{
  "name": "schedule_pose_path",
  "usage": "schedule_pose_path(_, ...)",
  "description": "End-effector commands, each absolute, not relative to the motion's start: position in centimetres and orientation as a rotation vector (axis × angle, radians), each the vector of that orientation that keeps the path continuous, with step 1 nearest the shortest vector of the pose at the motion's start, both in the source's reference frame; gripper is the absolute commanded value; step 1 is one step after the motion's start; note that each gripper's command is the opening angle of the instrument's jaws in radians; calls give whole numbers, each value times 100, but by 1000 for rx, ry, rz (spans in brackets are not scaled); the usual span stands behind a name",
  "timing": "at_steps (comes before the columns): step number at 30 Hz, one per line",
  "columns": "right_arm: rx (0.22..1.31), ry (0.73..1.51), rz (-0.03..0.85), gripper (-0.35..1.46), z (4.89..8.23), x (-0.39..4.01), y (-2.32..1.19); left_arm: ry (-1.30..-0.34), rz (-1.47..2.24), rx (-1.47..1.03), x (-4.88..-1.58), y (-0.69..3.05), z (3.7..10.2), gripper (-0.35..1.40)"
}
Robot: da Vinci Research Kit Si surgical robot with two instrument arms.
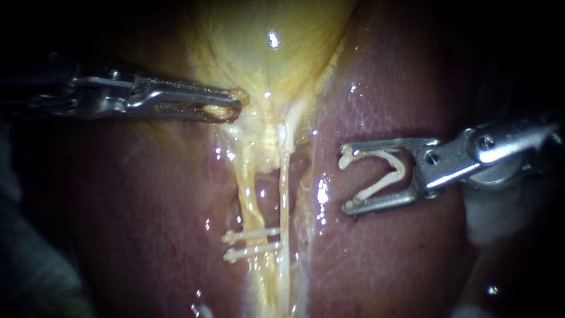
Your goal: Clipping third clip left tube
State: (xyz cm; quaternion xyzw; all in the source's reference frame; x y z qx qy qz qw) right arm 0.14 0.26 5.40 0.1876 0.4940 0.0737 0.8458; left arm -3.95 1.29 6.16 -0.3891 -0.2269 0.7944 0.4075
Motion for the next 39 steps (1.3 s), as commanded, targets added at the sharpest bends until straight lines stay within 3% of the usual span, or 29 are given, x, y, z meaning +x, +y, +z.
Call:
schedule_pose_path(1, 396, 1042, 155, 50, 540, 15, 26, -573, 2003, -981, -394, 129, 615, -35)
schedule_pose_path(13, 396, 1042, 156, 50, 539, 15, 25, -534, 1988, -988, -361, 142, 553, -35)
schedule_pose_path(28, 392, 1038, 159, 50, 536, 31, 17, -526, 1980, -1003, -358, 143, 547, -35)
schedule_pose_path(34, 469, 1071, 144, 50, 542, 52, 6, -526, 1980, -1003, -358, 143, 547, -35)
schedule_pose_path(39, 518, 1093, 194, 50, 547, 69, 5, -526, 1980, -1003, -358, 143, 547, -35)
